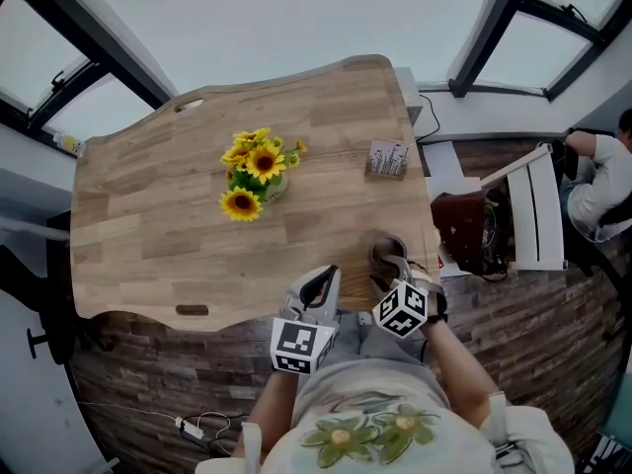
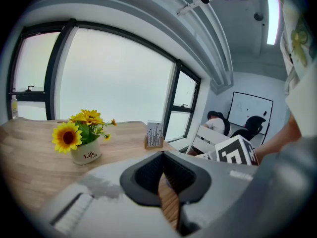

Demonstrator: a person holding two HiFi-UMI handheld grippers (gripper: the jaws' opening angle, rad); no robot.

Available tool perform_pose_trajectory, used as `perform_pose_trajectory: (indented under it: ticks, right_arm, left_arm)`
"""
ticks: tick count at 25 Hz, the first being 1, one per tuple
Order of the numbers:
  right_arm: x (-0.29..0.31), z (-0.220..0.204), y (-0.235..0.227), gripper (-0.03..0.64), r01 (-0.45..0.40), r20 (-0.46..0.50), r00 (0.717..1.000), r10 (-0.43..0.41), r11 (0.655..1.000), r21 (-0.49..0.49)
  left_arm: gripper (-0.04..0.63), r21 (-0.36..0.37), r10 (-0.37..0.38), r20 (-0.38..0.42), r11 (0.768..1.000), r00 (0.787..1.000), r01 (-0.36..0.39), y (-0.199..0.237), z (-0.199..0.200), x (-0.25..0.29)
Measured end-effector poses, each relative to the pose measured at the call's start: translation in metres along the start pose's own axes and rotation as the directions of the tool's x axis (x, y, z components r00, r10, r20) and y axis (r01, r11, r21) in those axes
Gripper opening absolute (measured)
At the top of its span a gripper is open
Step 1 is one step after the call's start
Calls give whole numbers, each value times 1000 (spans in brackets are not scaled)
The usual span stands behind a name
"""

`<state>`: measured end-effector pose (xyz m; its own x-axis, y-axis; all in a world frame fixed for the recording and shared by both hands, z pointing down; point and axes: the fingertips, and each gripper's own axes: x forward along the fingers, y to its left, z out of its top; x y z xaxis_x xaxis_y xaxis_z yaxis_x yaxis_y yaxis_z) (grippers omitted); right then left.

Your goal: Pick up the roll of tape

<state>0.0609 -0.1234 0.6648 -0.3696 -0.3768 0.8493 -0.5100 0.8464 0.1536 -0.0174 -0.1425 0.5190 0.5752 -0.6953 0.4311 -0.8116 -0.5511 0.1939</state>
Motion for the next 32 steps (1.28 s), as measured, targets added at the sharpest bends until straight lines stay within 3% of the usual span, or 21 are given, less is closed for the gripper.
perform_pose_trajectory:
  ticks: [11,18,32]
  right_arm:
    - [17,-12,3,169,8,-88,996,-18,993,-115]
    - [18,-14,1,117,41,-113,991,-68,974,-223]
    - [16,-12,0,84,16,-116,992,-39,981,-194]
  left_arm:
    - [5,-12,10,-11,1000,1000,-10,10,-5,4]
    - [5,-16,7,-17,1000,1000,-7,12,-7,6]
    - [5,-26,13,-14,1000,1000,-13,15,-11,0]
